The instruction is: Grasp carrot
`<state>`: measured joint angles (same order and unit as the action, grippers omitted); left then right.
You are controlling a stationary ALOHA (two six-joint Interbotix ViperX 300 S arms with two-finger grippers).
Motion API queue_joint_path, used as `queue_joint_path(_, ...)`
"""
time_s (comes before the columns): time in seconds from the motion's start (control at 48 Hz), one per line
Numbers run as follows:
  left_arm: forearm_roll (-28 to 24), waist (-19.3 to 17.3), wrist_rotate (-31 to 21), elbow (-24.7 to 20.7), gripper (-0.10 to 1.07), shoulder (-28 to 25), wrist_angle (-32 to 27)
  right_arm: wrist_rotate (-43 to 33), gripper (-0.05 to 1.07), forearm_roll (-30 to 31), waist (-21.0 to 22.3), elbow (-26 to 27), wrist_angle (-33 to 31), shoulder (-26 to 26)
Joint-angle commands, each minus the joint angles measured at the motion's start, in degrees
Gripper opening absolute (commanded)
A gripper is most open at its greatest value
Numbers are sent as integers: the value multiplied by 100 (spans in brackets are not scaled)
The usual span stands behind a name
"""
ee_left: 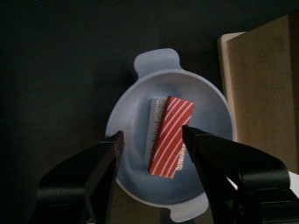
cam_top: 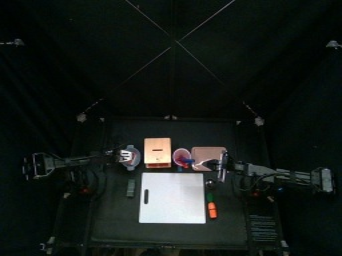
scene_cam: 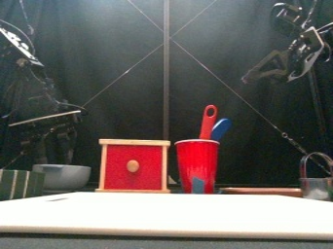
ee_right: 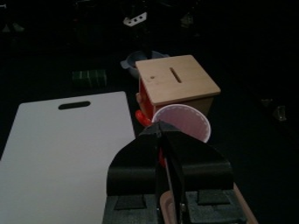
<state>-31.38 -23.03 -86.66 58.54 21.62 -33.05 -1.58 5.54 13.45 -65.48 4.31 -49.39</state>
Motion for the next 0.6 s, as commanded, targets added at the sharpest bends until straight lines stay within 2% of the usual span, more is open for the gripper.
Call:
queue_joint_path(0.0, -70, 9, -9, -202, 90, 35, 0, 9, 1, 9, 18, 79, 26, 35)
queue_joint_path(0.146, -413, 123, -9, -396, 90, 176, 18, 9, 1, 9, 18, 70, 26, 35)
queue_joint_path(0.292, -1125, 510, -18, -519, 89, 352, 35, 9, 1, 18, 9, 123, 53, 18)
queue_joint_path(0.417, -2013, 984, -9, -545, 89, 554, 132, 9, 1, 35, -18, 185, 53, -26)
queue_joint_path(0.583, -3155, 1644, -44, -475, 89, 879, 650, 9, 1, 26, -44, 185, 62, -26)
